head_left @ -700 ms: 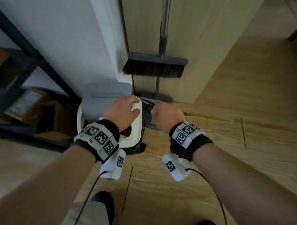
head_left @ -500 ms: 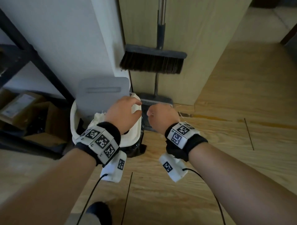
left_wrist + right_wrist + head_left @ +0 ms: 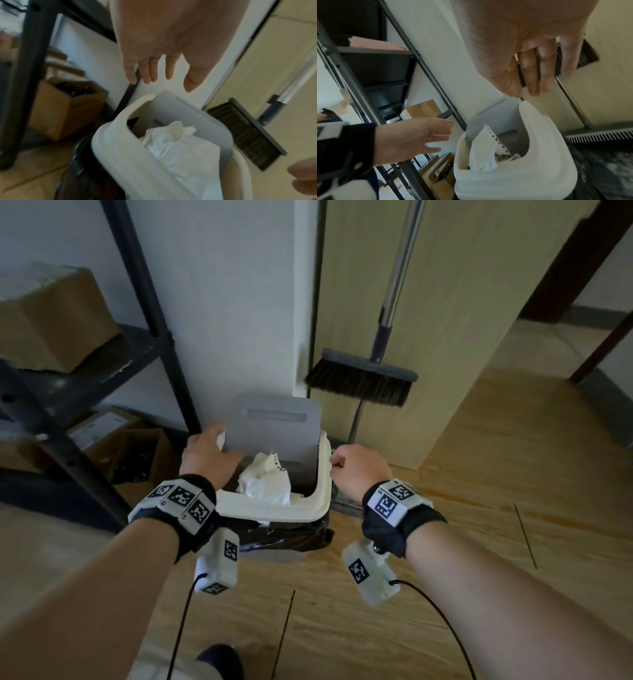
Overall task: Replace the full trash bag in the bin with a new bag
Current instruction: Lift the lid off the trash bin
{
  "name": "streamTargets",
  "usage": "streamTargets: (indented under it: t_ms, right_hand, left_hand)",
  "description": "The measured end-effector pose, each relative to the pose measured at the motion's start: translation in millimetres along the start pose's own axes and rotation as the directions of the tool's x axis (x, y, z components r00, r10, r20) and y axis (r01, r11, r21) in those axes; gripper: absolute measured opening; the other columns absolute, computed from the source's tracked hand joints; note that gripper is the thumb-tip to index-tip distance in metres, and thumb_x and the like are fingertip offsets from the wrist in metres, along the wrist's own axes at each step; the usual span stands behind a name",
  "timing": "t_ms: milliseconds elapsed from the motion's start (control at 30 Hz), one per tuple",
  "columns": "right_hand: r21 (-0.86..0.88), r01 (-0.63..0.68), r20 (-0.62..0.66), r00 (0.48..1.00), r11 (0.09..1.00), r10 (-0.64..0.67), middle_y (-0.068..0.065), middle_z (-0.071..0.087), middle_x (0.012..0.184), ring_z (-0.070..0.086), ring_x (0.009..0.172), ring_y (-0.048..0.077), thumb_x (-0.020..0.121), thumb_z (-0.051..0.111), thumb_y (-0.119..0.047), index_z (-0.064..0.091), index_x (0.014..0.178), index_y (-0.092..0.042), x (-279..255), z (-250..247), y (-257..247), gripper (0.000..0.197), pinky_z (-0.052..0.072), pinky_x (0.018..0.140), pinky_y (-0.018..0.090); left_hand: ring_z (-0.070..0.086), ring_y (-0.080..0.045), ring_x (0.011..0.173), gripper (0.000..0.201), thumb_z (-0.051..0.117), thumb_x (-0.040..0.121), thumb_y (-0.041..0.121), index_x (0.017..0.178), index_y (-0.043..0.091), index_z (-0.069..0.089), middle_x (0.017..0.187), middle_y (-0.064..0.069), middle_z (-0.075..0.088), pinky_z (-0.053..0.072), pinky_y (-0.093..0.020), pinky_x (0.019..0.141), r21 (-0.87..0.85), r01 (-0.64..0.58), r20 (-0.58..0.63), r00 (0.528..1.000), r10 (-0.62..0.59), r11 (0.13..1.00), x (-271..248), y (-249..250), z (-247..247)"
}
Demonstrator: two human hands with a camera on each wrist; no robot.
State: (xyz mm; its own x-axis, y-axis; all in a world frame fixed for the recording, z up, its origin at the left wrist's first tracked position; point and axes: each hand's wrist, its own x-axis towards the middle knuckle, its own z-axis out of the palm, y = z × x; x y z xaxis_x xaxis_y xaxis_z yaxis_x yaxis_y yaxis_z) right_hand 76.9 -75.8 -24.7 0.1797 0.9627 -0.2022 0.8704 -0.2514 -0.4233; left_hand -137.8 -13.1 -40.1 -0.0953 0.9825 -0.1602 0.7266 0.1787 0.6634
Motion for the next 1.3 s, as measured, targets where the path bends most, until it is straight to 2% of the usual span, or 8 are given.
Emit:
streamTargets:
  t_ms: [200,400,633,867,1000,1067,1167,1300]
  right_hand:
    - [0.058,-0.089,0.011,0.996,0.994,0.089,0.003,0.05,0.14,0.052,0.123,0.024,0.088,0.052,-0.023,0.043,0.138,-0.021,13,29,-8,0.051,0.043,0.093,0.03]
    - [0.119,-0.241,0.117,0.967,0.963,0.228,0.011,0.056,0.13,0.055,0.116,0.032,0.086,0.056,-0.032,0.027,0.145,-0.016,37,58,-4,0.068,0.047,0.095,0.038]
    - [0.227,-0.301,0.163,0.949,0.926,0.268,0.011,0.062,0.115,0.06,0.105,0.033,0.082,0.059,-0.028,0.038,0.132,-0.016,60,75,4,0.056,0.049,0.092,0.041]
    - [0.285,-0.323,0.252,0.934,0.902,0.255,0.009,0.067,0.102,0.065,0.091,0.028,0.054,0.059,-0.029,0.049,0.126,-0.017,69,81,41,0.074,0.055,0.084,0.043]
    - [0.255,-0.346,0.285,0.919,0.903,0.272,0.01,0.067,0.103,0.065,0.089,0.028,0.068,0.063,-0.019,0.046,0.13,-0.015,43,67,59,0.064,0.054,0.065,0.033]
    - [0.255,-0.35,0.281,0.919,0.901,0.278,0.012,0.068,0.1,0.066,0.088,0.029,0.071,0.062,-0.01,0.052,0.122,-0.012,27,60,72,0.052,0.058,0.067,0.04]
    - [0.258,-0.381,0.311,0.903,0.888,0.297,0.009,0.068,0.087,0.066,0.081,0.026,0.074,0.058,0.0,0.06,0.102,-0.012,4,48,96,0.03,0.058,0.073,0.041]
    - [0.268,-0.52,0.355,0.836,0.811,0.418,0.018,0.07,0.102,0.067,0.096,0.034,0.075,0.06,-0.001,0.061,0.108,-0.009,-30,33,129,0.034,0.056,0.085,0.051]
  left_hand:
    - [0.039,-0.037,0.132,0.078,0.061,0.086,0.035,0.149,0.013,0.02,0.15,-0.018,0.032,0.035,-0.042,0.105,-0.112,0.222,0.14,0.968,-0.206,0.968,22,-31,3]
    - [0.032,-0.036,0.138,0.083,0.062,0.086,0.035,0.151,0.014,0.014,0.154,-0.016,0.029,0.031,-0.042,0.109,-0.123,0.327,0.247,0.925,-0.29,0.937,39,-54,15]
    - [0.047,-0.034,0.124,0.065,0.06,0.086,0.019,0.145,0.02,0.031,0.135,-0.013,0.051,0.037,-0.039,0.101,-0.094,0.262,0.242,0.942,-0.233,0.96,48,-56,33]
    - [0.051,-0.034,0.117,0.065,0.058,0.082,0.005,0.142,0.02,0.037,0.127,-0.014,0.055,0.04,-0.042,0.099,0.016,0.218,0.336,0.918,-0.211,0.976,44,-52,42]
    - [0.056,-0.028,0.097,0.064,0.067,0.076,0.008,0.134,0.018,0.044,0.107,-0.009,0.057,0.047,-0.035,0.08,0.039,0.231,0.436,0.871,-0.225,0.972,31,-44,50]
    - [0.059,-0.028,0.096,0.066,0.07,0.074,0.011,0.134,0.019,0.043,0.109,-0.008,0.058,0.053,-0.035,0.074,0.02,0.24,0.499,0.839,-0.218,0.971,19,-34,56]
    - [0.062,-0.032,0.101,0.074,0.073,0.065,0.016,0.133,0.023,0.044,0.116,-0.012,0.06,0.056,-0.048,0.085,-0.007,0.244,0.579,0.792,-0.195,0.97,-2,-21,69]
    - [0.064,-0.03,0.097,0.078,0.071,0.062,0.024,0.134,0.026,0.043,0.114,-0.011,0.062,0.058,-0.046,0.081,0.029,0.139,0.63,0.766,-0.126,0.99,-34,-5,91]
